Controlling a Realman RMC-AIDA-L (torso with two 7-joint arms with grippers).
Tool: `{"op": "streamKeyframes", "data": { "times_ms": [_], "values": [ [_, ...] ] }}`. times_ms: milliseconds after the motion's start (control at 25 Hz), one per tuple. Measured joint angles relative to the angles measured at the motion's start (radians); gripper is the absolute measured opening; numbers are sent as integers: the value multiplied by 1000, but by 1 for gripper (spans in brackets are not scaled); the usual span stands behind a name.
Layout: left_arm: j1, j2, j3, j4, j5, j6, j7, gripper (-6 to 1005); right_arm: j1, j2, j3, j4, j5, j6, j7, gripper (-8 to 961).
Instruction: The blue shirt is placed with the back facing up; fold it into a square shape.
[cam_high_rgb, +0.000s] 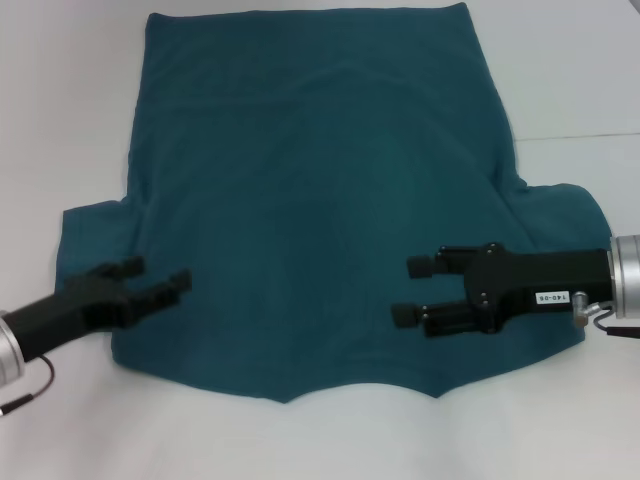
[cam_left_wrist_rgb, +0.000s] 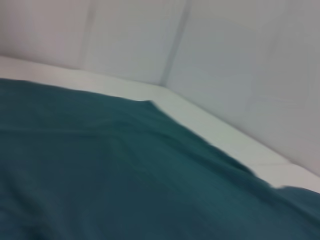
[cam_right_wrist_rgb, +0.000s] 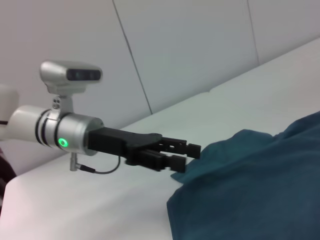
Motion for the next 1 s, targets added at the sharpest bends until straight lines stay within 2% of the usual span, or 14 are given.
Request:
{"op": "streamKeyframes", "data": {
  "times_ms": [160,320,600,1000],
  "values": [
    [-5,5,-2,0,-37,-81,-45,872,-1,16,17,0,0,12,12,901],
    [-5,6,-12,-2,-66,-130,-78,873,-4,22,19,0,0,12,12,900],
    [-6,1,-12,-5,-72,-288,-149,873,-11,24,19,0,0,14,13,899],
    [-15,-1,-12,-35,-87,-422,-179,873,-16,23,20,0,2,15,13,899]
  ]
}}
